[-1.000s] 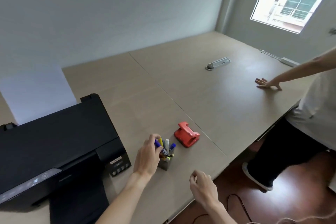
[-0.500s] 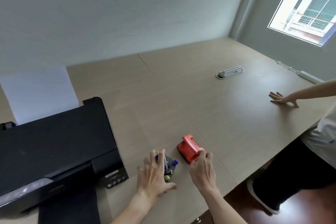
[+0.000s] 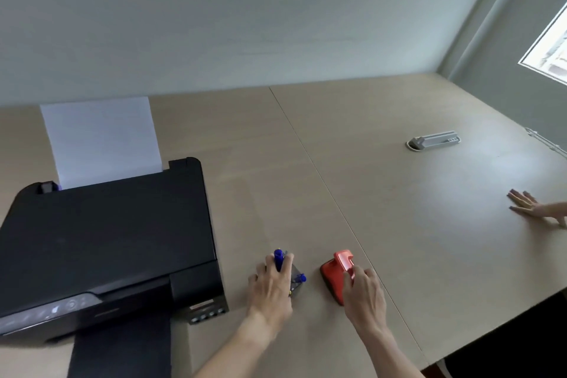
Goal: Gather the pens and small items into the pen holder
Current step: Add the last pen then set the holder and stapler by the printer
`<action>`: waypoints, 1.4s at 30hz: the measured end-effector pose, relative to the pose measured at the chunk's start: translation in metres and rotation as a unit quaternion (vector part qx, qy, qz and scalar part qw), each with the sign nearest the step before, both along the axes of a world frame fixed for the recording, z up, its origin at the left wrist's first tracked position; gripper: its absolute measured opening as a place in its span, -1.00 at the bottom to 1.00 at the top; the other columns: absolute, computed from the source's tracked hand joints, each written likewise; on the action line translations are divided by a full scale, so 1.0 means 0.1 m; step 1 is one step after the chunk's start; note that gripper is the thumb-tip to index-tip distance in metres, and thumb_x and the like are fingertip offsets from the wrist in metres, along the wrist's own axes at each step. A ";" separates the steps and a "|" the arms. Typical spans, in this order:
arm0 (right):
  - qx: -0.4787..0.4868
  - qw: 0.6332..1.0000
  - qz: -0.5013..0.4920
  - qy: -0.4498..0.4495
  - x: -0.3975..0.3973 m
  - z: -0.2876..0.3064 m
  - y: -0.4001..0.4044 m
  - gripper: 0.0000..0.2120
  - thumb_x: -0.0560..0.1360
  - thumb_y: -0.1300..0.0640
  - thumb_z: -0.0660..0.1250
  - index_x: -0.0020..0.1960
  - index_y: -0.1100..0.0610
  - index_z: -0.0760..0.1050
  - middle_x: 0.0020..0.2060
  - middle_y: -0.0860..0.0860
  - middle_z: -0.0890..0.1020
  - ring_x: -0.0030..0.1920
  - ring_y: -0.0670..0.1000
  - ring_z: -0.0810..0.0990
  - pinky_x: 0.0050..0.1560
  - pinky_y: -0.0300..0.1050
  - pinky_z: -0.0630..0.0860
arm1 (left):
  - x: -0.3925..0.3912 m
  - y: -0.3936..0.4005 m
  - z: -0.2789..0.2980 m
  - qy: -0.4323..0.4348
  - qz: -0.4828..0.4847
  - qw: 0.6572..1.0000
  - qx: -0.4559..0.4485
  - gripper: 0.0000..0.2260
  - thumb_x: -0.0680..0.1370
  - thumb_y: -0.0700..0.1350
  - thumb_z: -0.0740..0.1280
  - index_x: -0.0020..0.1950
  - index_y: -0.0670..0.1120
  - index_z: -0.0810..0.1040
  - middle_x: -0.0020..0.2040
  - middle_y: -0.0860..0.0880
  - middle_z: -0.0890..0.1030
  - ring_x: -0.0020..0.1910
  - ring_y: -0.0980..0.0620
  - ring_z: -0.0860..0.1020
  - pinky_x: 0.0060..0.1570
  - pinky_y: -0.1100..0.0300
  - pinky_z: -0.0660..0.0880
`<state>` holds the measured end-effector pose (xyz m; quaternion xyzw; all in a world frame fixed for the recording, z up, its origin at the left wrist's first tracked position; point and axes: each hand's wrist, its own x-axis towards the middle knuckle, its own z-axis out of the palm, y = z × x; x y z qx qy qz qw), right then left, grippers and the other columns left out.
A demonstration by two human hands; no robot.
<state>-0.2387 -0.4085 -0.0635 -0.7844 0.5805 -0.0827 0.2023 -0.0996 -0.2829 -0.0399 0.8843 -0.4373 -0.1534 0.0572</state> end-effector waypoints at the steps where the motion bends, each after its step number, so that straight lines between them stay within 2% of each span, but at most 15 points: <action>1: -0.001 1.000 0.003 0.002 0.00 -0.02 0.00 -0.74 0.60 0.08 0.14 0.13 0.17 0.53 -0.03 0.09 0.51 -0.03 0.18 0.56 0.01 0.05 0.50 | 0.10 -0.06 0.03 -0.007 0.005 1.000 0.007 -0.33 0.45 -0.18 0.36 0.47 0.05 0.14 0.31 -0.10 0.34 0.19 -0.13 0.45 0.11 0.00 0.44; 5: -0.017 1.000 0.016 0.016 -0.01 -0.09 -0.05 -0.75 0.59 0.02 0.22 0.16 0.14 0.52 0.00 0.08 0.51 -0.05 0.17 0.58 -0.01 0.04 0.48 | 0.50 -0.23 0.15 -0.019 0.042 0.998 0.035 -0.36 0.41 -0.29 0.38 0.42 -0.01 0.22 0.29 -0.13 0.38 0.19 -0.14 0.46 0.18 0.02 0.40; 10: -0.020 0.999 0.033 0.018 0.05 -0.13 -0.16 -0.75 0.59 -0.01 0.22 0.15 0.11 0.52 -0.05 0.06 0.52 -0.07 0.17 0.59 -0.05 0.00 0.47 | 0.87 -0.36 0.22 -0.041 0.057 0.996 0.050 -0.38 0.41 -0.32 0.41 0.41 -0.06 0.26 0.31 -0.17 0.38 0.24 -0.15 0.44 0.26 0.02 0.38; 13: -0.033 0.996 0.065 0.051 0.14 -0.16 -0.26 -0.73 0.59 -0.01 0.22 0.19 0.11 0.52 0.02 0.05 0.55 0.06 0.12 0.53 0.06 -0.02 0.38 | 1.05 -0.39 0.23 -0.051 0.060 0.995 0.055 -0.35 0.41 -0.34 0.41 0.43 -0.08 0.25 0.30 -0.19 0.39 0.24 -0.17 0.43 0.30 0.00 0.36; 16: -0.038 0.991 0.082 0.094 0.30 -0.14 -0.37 -0.71 0.60 -0.04 0.19 0.27 0.02 0.47 0.13 -0.01 0.53 0.19 0.04 0.45 0.14 -0.09 0.34 | 1.24 -0.47 0.22 -0.063 0.050 0.995 0.056 -0.37 0.41 -0.34 0.39 0.42 -0.09 0.24 0.29 -0.19 0.40 0.22 -0.19 0.43 0.30 -0.02 0.34; 20: -0.030 0.989 0.107 0.096 0.56 -0.11 -0.52 -0.64 0.58 -0.04 0.22 0.36 -0.03 0.41 0.22 -0.03 0.51 0.25 0.03 0.44 0.19 -0.09 0.33 | 1.51 -0.62 0.24 -0.064 0.045 0.995 0.054 -0.41 0.45 -0.30 0.38 0.43 -0.09 0.25 0.29 -0.17 0.40 0.21 -0.19 0.45 0.27 -0.03 0.34; 25: -0.032 0.981 0.165 0.096 0.90 -0.14 -0.68 -0.62 0.58 -0.04 0.20 0.39 -0.08 0.37 0.29 -0.10 0.46 0.29 -0.02 0.40 0.21 -0.12 0.33 | 1.79 -0.78 0.25 -0.063 0.043 0.996 0.056 -0.43 0.44 -0.34 0.36 0.40 -0.08 0.28 0.31 -0.18 0.39 0.21 -0.20 0.45 0.24 -0.02 0.39; 35: -0.020 0.949 0.309 0.050 1.83 -0.14 -1.13 -0.76 0.56 0.17 0.23 0.20 0.03 0.50 0.17 -0.06 0.50 0.21 0.04 0.42 0.16 -0.09 0.36 | 2.28 -1.01 0.25 -0.047 0.009 0.998 0.049 -0.47 0.47 -0.37 0.35 0.38 -0.08 0.31 0.32 -0.17 0.37 0.20 -0.20 0.46 0.15 -0.03 0.47; 39: 0.015 0.930 0.365 0.034 2.21 -0.15 -1.33 -0.71 0.48 0.33 0.21 0.14 0.15 0.56 0.14 0.04 0.54 0.21 0.11 0.43 0.14 -0.09 0.40 | 2.44 -1.05 0.26 -0.046 -0.002 0.998 0.046 -0.53 0.51 -0.34 0.32 0.38 -0.08 0.33 0.32 -0.18 0.38 0.19 -0.21 0.47 0.12 -0.05 0.48; 42: 0.030 0.923 0.384 0.028 2.40 -0.19 -1.40 -0.66 0.47 0.38 0.19 0.17 0.19 0.55 0.18 0.11 0.53 0.25 0.13 0.40 0.20 -0.09 0.37 | 2.49 -1.07 0.26 -0.051 -0.004 0.997 0.050 -0.51 0.50 -0.34 0.34 0.38 -0.08 0.32 0.32 -0.19 0.37 0.20 -0.21 0.47 0.12 -0.06 0.48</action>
